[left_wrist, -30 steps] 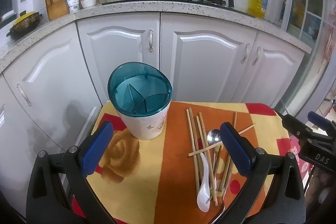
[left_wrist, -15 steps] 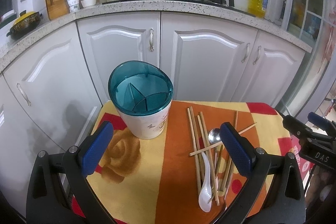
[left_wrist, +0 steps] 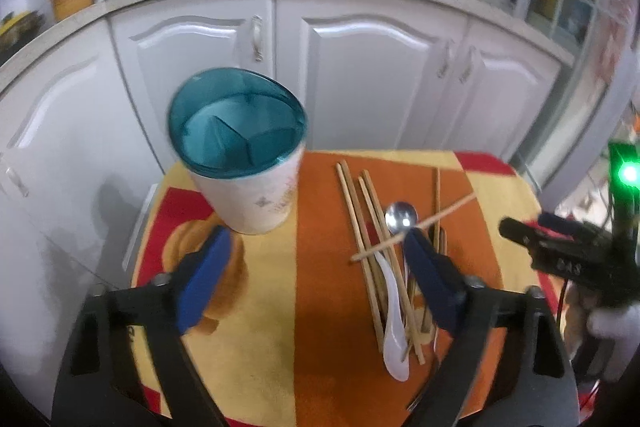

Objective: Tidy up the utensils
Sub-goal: 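Grasp the white plastic knife from the pile with the left tool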

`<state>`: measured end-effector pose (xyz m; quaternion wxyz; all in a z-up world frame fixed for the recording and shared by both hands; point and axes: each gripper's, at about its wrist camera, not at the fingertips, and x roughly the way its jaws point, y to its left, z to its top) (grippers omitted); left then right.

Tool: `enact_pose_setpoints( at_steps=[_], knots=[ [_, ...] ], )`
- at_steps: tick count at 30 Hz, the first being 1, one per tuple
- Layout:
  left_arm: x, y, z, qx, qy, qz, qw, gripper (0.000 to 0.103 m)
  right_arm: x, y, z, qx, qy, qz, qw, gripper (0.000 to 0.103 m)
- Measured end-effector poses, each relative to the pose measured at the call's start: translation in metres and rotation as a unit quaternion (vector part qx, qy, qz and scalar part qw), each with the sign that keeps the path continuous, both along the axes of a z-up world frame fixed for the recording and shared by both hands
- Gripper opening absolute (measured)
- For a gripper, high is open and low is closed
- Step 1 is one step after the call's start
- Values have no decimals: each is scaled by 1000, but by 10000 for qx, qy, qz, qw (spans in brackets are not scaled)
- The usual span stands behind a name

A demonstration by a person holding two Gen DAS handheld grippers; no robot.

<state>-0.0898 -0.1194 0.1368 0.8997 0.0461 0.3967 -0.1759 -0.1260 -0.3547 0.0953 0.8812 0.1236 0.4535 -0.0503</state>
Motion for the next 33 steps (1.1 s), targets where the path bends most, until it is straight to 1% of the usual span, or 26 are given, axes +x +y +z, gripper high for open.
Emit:
enact_pose_setpoints(
  at_steps=[2,4,6,9,10,12,16,19,21,22,24,25,26,27,28,29,30,31,32,33],
  knots=[
    [1,-6,-8,112,81,-109,9998,71,4,1,-4,48,33,108,9999,82],
    [3,-9,-16,144,182,-150,9996,64,9,0,-9,88,66,164,9998,76],
    [8,-9,-23,128,326,-182,9992,56,15,-6,-14,244,101,161,9995,66],
    [14,-7,-31,45,514,-185,9985,52,25,-19,-23,589,196,18,9981,58],
    [16,-7,-33,32,544,-176,9984,50,29,-24,-27,720,234,-27,9971,57],
    [19,-5,-35,21,604,-148,9981,50,36,-29,-33,874,290,-82,9957,55],
    [24,-2,-35,-81,717,-81,9974,50,48,-43,-45,1298,380,-356,9902,54],
    [23,-3,-32,-87,675,-96,9976,50,62,-53,-55,1510,572,-573,9852,54],
    [23,-3,-31,-55,646,-110,9978,50,70,-58,-64,1568,711,-735,9823,53],
    [23,-3,-30,-43,635,-113,9979,50,73,-59,-63,1532,646,-796,9829,52],
    [23,-2,-30,-24,632,-109,9979,50,82,-58,-64,1438,677,-828,9838,51],
    [23,-2,-30,-13,630,-104,9980,50,87,-56,-63,1325,688,-832,9853,48],
    [23,-1,-30,-5,627,-93,9980,50,90,-54,-63,1214,702,-829,9866,41],
    [23,-1,-30,-7,625,-80,9980,50,93,-52,-64,1093,709,-824,9880,36],
    [23,-1,-30,-11,625,-69,9980,50,96,-49,-64,981,693,-798,9896,33],
    [23,0,-31,-14,631,-59,9980,50,98,-48,-65,914,679,-782,9904,26],
    [23,0,-31,-11,639,-52,9979,50,99,-48,-65,868,665,-765,9911,22],
    [23,0,-32,-1,645,-48,9979,50,100,-47,-65,875,648,-729,9914,20],
    [23,0,-32,13,643,-45,9979,50,99,-48,-64,899,618,-693,9916,16],
    [23,0,-32,31,640,-38,9979,50,97,-49,-63,931,578,-641,9919,7]
  ],
)
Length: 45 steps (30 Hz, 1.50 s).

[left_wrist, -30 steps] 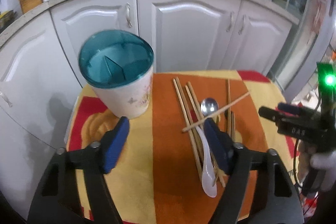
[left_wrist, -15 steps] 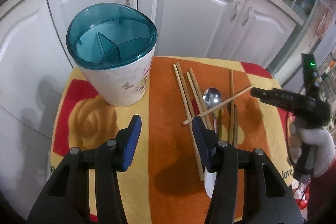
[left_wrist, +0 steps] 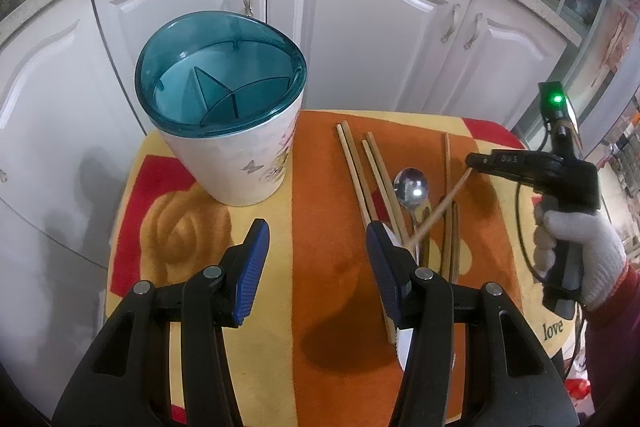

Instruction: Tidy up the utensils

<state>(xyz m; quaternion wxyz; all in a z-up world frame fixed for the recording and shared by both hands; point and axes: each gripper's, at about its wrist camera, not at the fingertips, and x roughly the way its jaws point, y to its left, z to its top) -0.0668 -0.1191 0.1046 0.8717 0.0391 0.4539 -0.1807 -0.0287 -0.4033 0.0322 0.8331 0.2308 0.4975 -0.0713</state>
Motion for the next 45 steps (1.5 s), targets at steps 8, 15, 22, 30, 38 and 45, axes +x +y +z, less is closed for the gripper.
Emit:
enact_pose_setpoints(
  at_steps=[8,15,22,30,38,45],
  knots=[
    [1,-2,-1,-19,29,3,10000,50,-28,-15,2,-348,129,270,9989,0],
    [-5,-16,-7,-332,435,-515,9972,50,-45,-16,9,664,-51,257,9974,36],
    [-2,-51,-35,-159,868,-1085,9902,46,-50,10,22,805,-161,661,9944,40],
    [13,-69,-65,11,1304,-1255,9835,12,-63,12,29,893,-163,679,9936,40],
    [-6,-5,-55,-389,1340,-712,9877,7,-63,24,23,956,-46,858,9917,40],
    [-14,43,-61,-686,1629,-226,9840,7,-65,46,16,977,118,1176,9882,40]
  ],
)
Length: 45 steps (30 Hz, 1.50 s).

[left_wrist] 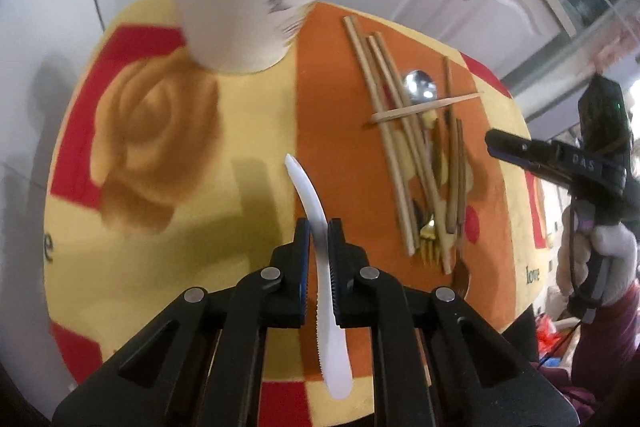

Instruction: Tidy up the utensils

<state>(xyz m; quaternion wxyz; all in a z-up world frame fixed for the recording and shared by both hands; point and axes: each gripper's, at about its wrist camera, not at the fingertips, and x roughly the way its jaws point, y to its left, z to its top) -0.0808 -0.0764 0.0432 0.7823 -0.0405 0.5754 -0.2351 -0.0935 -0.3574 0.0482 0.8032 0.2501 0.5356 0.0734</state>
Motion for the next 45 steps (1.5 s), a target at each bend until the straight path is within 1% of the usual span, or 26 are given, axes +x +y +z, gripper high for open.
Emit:
enact_pose_setpoints(
  at_steps=[2,4,5,7,9,12,13,14,20,23,26,29,30,33,34,36,40,44,45],
  knots=[
    [2,2,-3,23,43,25,10000,7,0,11,2,32,-34,217,9998,40],
    [6,2,-7,97,67,50,9999,8,3,23,8,-6,-151,515,9986,34],
    [7,2,-8,103,73,61,9999,12,5,28,11,-32,-206,622,9978,33],
    [11,2,-11,159,52,109,9998,14,12,36,12,-107,-220,658,9975,30],
    [16,4,-14,244,23,199,9995,15,20,42,8,-228,-158,670,9974,24],
    [23,8,-17,180,82,268,9994,15,33,47,-1,-434,28,644,9970,20],
    [25,8,-17,192,68,266,9994,15,37,49,-6,-592,139,600,9963,20],
    [26,8,-17,223,57,255,9994,15,39,50,-9,-642,190,582,9961,18],
    [39,3,-16,371,26,168,9992,16,48,53,-19,-642,448,530,9955,17],
    [39,-3,-16,521,-66,58,9986,17,56,59,-20,-835,427,568,9940,17],
    [35,-3,-16,573,-135,-21,9983,17,54,60,-20,-789,433,558,9944,17],
    [33,-2,-17,529,-177,-1,9984,17,51,59,-17,-898,359,608,9935,13],
    [32,-4,-17,562,-229,-22,9982,17,51,60,-16,-909,332,608,9934,10],
    [31,-11,-17,638,-337,-108,9973,16,54,68,-14,-1015,193,745,9918,8],
    [31,-11,-16,617,-321,-109,9975,15,52,69,-12,-1003,162,761,9919,8],
    [28,-5,-12,493,-310,-86,9983,14,44,66,-6,-849,49,758,9935,0],
    [26,7,-5,291,-313,94,9990,13,30,60,14,-832,-228,796,9931,0],
    [26,4,-4,320,-309,64,9990,13,33,55,3,-741,115,747,9944,0],
    [25,4,-4,328,-305,62,9990,13,35,55,-2,-680,190,708,9950,3]
  ],
)
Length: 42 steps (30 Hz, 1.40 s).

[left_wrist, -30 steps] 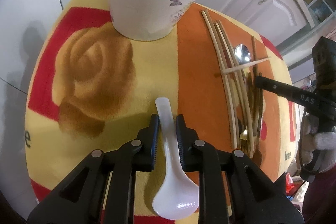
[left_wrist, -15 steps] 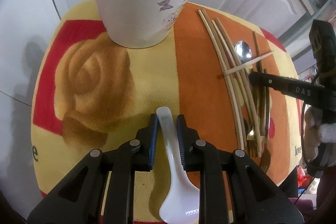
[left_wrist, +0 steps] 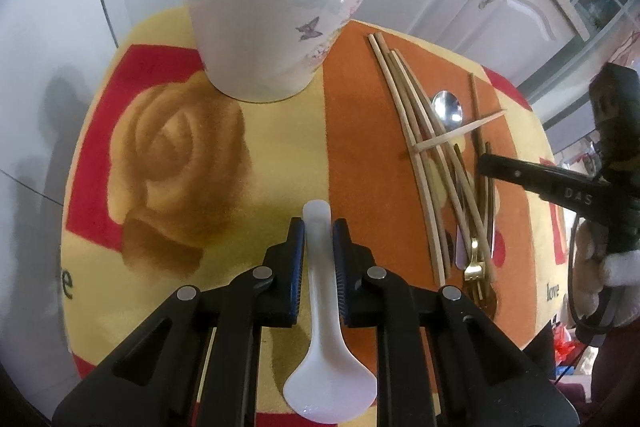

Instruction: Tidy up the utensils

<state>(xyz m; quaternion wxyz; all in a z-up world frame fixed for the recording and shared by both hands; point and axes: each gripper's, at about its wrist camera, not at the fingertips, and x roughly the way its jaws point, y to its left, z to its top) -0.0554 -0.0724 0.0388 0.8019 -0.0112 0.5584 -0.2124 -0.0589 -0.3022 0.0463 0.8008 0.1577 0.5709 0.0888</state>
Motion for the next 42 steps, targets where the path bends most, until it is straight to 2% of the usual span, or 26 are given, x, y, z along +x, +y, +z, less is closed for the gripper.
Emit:
enact_pose_setpoints(
  at_steps=[4,8,12,14,21,27,32,36,42],
  knots=[
    [-3,-2,-3,9,46,-13,10000,13,5,8,-13,32,119,-98,9999,11],
    [0,-2,-7,36,107,32,9999,13,15,10,-16,65,167,-230,9996,11],
    [3,-2,-12,4,202,80,9998,13,17,20,-13,-186,170,11,9997,12],
    [3,-2,-13,14,187,85,9998,13,13,16,-14,-54,243,85,9997,11],
    [4,-6,-13,26,112,50,9999,13,-8,10,-13,240,27,122,9996,9],
    [0,8,-3,-207,38,204,9996,12,-33,-13,26,504,-487,-11,9975,7],
    [-5,13,30,-579,-294,170,9977,12,-48,-17,60,538,-953,42,9940,6],
    [-15,19,53,-760,-532,62,9957,12,-62,-15,73,454,-1163,134,9921,6],
    [-26,28,73,-823,-673,90,9943,12,-75,-12,93,363,-1377,272,9894,6]
  ],
)
